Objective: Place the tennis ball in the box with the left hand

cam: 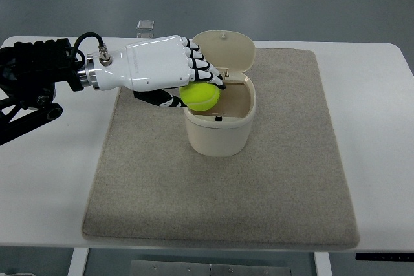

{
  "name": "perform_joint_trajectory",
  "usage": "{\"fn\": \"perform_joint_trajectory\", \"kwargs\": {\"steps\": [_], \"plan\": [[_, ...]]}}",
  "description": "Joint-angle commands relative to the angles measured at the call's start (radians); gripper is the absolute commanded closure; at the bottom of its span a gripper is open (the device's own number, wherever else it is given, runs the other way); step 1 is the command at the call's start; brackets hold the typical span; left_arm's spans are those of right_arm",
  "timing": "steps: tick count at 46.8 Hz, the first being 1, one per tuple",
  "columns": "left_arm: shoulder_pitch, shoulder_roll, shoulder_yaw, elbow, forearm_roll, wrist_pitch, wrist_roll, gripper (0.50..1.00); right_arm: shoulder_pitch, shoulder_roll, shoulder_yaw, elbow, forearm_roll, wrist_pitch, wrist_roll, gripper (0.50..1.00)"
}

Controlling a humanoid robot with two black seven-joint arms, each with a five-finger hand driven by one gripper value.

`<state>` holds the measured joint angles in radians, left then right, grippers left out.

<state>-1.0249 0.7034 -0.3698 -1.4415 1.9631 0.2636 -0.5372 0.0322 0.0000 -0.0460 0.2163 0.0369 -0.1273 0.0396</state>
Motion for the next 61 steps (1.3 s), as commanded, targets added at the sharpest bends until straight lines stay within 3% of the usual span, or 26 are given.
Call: {"fn": "perform_joint_trajectory", "kwargs": {"steps": [1,6,13,17,23,43,50,61], "plan": [[-0.003,-0.021,0.002,0.013,0.002,-0.001,0.000,0.907,0.000,0.000,0.000,0.000,0.000,0.000,-0.001,0.599],[-0.001,-0.044,0.002,0.024,0.002,-0.023,0.000,0.827,0.000,0.000,0.000,0.000,0.000,0.000,0.000,0.599],[-0.001,-0.078,0.002,0.042,0.002,-0.035,0.000,0.630,0.000,0.000,0.000,0.000,0.000,0.000,0.000,0.599],[0.000,-0.084,0.002,0.046,0.003,-0.035,0.000,0.542,0.000,0.000,0.000,0.000,0.000,0.000,0.000,0.599],[0.000,-0.094,0.002,0.058,0.003,-0.035,0.002,0.510,0.000,0.000,0.000,0.000,0.000,0.000,-0.001,0.599],[0.005,-0.076,0.002,0.043,0.000,-0.041,-0.001,0.512,0.000,0.000,0.000,0.000,0.000,0.000,0.000,0.599],[0.003,-0.013,-0.003,0.001,-0.010,-0.099,-0.010,0.516,0.000,0.000,0.000,0.000,0.000,0.000,-0.001,0.599],[0.005,0.111,0.000,-0.048,-0.093,-0.113,-0.044,0.514,0.000,0.000,-0.002,0.000,0.000,0.000,0.000,0.599]]}}
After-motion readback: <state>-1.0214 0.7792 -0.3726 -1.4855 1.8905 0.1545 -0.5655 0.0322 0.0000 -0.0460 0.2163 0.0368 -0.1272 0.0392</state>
